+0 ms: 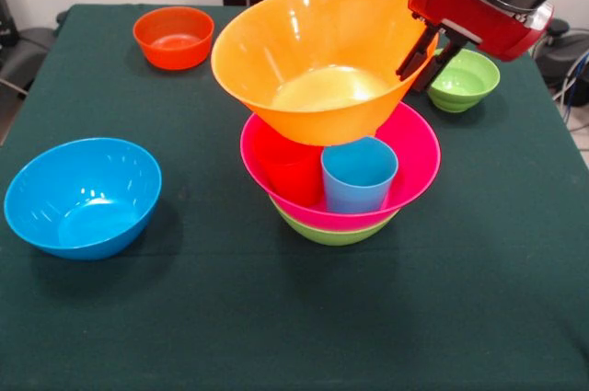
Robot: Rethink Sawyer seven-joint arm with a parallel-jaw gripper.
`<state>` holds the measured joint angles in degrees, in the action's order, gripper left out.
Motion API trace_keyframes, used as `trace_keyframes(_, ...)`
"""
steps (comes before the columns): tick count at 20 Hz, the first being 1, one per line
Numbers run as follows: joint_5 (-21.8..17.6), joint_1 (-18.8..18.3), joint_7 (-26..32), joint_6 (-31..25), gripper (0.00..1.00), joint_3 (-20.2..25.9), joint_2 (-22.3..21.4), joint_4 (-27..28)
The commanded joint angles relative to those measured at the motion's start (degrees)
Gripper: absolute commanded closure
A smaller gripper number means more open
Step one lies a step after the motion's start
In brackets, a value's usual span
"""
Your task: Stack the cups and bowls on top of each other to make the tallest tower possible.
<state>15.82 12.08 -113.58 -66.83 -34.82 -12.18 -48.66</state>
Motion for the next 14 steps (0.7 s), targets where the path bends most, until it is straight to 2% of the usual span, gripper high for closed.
trace_keyframes(1,-5.91,0.71,2.97,-0.53,1.00,4.43,0.81,-1.35)
trace_keyframes(14,-5.67,0.66,0.07,-0.26,1.00,5.90,1.45,-0.11)
